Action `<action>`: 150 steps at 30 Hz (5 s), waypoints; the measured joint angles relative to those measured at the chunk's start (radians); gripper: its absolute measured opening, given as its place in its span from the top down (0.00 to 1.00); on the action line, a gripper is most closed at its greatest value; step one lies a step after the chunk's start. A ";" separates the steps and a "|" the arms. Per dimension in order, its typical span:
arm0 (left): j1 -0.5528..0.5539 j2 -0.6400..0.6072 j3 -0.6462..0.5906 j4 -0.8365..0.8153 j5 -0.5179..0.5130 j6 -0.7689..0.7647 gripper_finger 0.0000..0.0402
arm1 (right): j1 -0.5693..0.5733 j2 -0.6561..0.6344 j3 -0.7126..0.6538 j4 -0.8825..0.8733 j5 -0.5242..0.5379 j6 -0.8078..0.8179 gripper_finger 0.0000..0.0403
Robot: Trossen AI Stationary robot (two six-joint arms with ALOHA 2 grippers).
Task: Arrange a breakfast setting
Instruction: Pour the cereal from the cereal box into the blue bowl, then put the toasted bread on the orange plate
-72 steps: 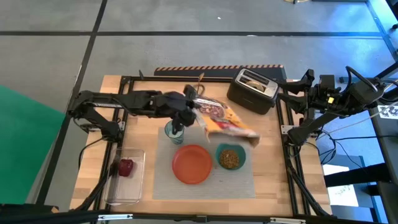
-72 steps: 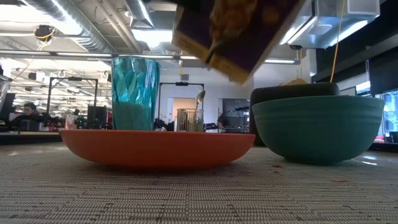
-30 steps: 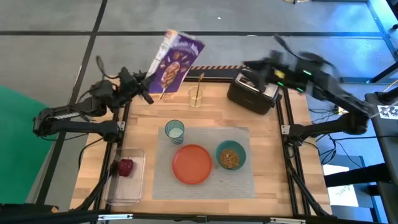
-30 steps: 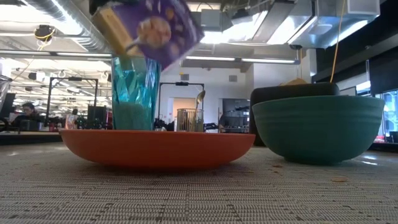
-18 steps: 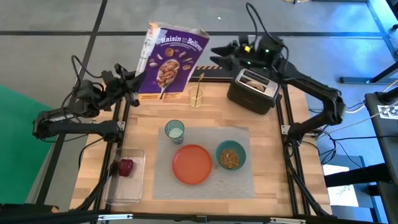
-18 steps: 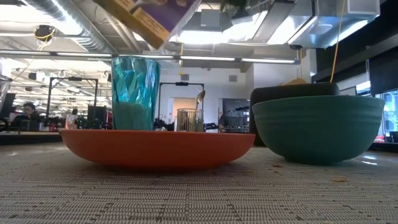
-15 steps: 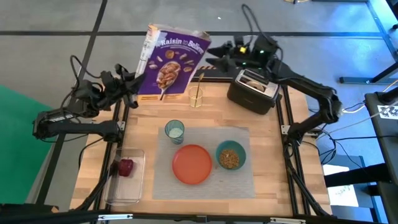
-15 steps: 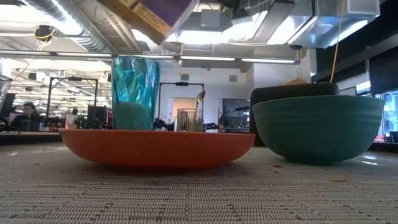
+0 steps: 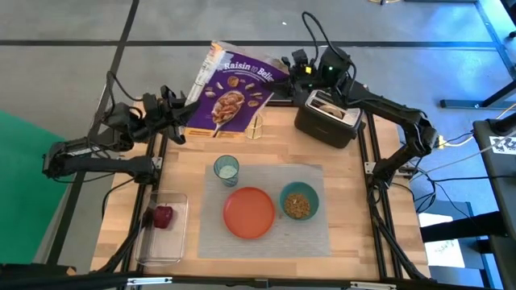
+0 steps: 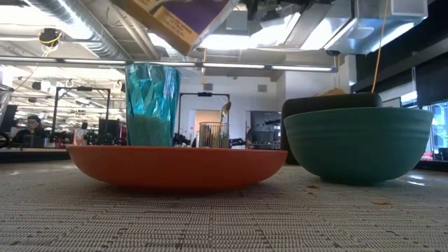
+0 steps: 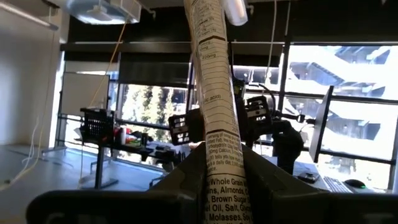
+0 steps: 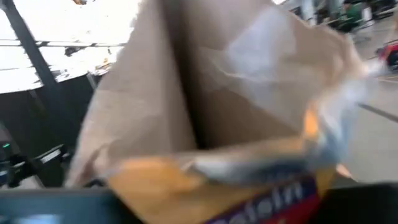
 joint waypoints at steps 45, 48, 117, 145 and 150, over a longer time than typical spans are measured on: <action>0.109 0.223 0.362 -0.344 -0.160 0.204 0.99 | -0.001 -0.038 0.000 -0.177 0.037 -0.183 0.50; 0.142 0.159 0.272 -0.334 -0.285 0.187 0.99 | 0.000 -0.069 0.000 -0.198 0.048 -0.183 0.41; 0.258 -0.052 0.051 -0.347 -0.219 0.134 0.33 | -0.210 -0.141 0.001 -0.974 0.429 -0.282 0.44; 0.074 0.478 0.459 -0.555 -0.014 -0.002 0.33 | -0.340 -0.140 -0.103 -1.517 0.627 -0.547 0.44; 0.073 0.501 0.459 -0.549 -0.014 -0.051 0.33 | -0.340 -0.144 -0.156 -1.475 0.657 -0.541 0.47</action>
